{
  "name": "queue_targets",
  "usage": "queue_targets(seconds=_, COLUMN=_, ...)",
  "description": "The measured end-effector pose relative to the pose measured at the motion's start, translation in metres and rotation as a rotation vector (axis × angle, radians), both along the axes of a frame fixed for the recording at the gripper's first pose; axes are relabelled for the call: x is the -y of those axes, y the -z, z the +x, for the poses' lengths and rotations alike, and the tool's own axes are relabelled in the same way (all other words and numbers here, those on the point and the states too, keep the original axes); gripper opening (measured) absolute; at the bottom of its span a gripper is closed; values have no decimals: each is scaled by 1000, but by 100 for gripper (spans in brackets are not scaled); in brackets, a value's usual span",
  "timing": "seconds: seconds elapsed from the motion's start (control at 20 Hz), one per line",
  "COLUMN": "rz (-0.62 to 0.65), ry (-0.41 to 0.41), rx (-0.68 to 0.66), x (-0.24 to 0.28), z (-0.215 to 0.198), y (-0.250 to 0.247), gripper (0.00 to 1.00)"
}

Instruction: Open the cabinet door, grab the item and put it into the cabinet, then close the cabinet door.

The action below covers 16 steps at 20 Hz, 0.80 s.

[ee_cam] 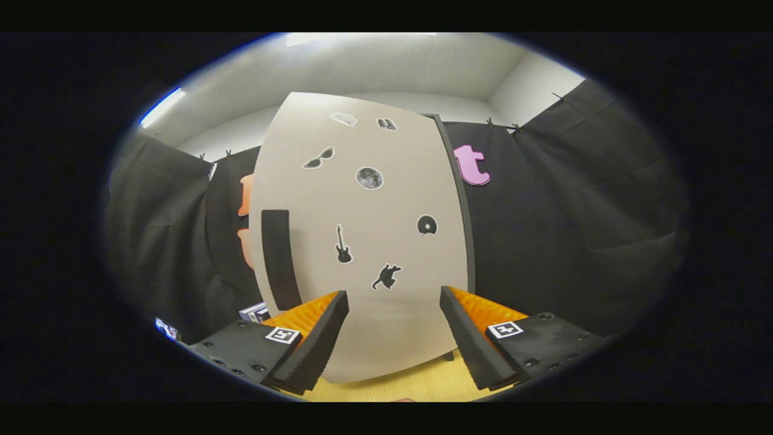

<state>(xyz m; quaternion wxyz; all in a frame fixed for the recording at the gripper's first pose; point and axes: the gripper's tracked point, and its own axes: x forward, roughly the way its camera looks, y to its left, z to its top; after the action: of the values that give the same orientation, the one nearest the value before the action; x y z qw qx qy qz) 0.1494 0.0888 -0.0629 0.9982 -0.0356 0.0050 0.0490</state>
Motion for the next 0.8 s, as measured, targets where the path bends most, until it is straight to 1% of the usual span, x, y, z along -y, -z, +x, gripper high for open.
queue_targets(seconds=0.3, rz=13, ry=-12, rx=-10, x=29, z=-4, y=-8, gripper=98)
queue_targets(seconds=0.8, rz=-11, ry=-38, rx=-23, x=114, z=-45, y=-37, gripper=98)
